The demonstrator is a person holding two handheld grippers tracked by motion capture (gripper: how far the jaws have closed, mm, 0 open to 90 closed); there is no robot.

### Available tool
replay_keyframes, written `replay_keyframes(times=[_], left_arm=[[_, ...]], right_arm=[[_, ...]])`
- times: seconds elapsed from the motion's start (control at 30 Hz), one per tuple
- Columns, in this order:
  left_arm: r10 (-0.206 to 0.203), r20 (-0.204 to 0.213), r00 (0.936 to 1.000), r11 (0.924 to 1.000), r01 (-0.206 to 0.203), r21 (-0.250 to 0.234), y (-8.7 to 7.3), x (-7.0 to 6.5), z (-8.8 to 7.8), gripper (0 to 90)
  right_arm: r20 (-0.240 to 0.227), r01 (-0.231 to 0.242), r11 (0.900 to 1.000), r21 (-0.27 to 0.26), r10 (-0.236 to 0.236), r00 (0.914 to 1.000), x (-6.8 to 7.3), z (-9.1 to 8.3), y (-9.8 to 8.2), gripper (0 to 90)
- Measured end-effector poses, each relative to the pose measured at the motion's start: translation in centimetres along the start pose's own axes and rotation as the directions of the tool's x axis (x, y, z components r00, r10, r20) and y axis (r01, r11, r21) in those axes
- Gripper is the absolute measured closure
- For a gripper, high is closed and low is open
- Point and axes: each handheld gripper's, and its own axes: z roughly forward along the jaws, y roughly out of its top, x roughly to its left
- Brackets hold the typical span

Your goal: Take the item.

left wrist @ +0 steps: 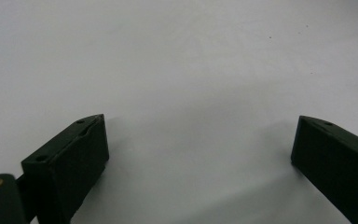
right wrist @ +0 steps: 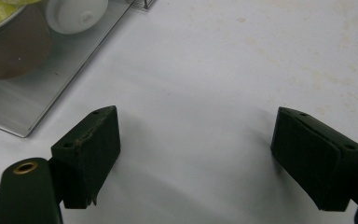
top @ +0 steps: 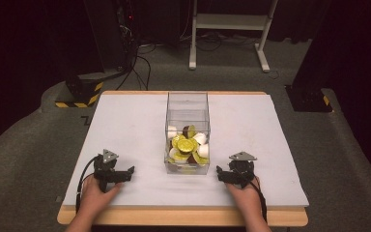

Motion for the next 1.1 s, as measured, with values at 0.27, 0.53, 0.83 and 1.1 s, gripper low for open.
replay_keyframes(times=[0.27,0.53,0.83,1.1], left_arm=[[0.001,0.0,1.0,1.0,-0.001,0.0,0.0,0.0,0.0,4.2],[0.0,0.0,1.0,1.0,0.0,-0.001,0.0,0.0,0.0,4.2],[0.0,0.001,1.0,1.0,0.0,0.0,0.0,0.0,0.0,4.2],[0.002,0.001,1.0,1.0,-0.002,0.002,0.0,0.0,0.0,4.2]], right_arm=[[0.003,0.001,1.0,0.0,-0.001,1.0,0.0,0.0,0.0,15.7],[-0.001,0.014,1.0,-0.003,-0.014,0.9999,0.1,-0.2,0.1,16.4],[-0.009,0.031,0.999,-0.035,-0.031,0.9995,0.1,-0.7,0.1,15.1],[-0.033,0.027,0.997,-0.069,-0.03,0.999,0.2,-1.6,0.7,13.9]])
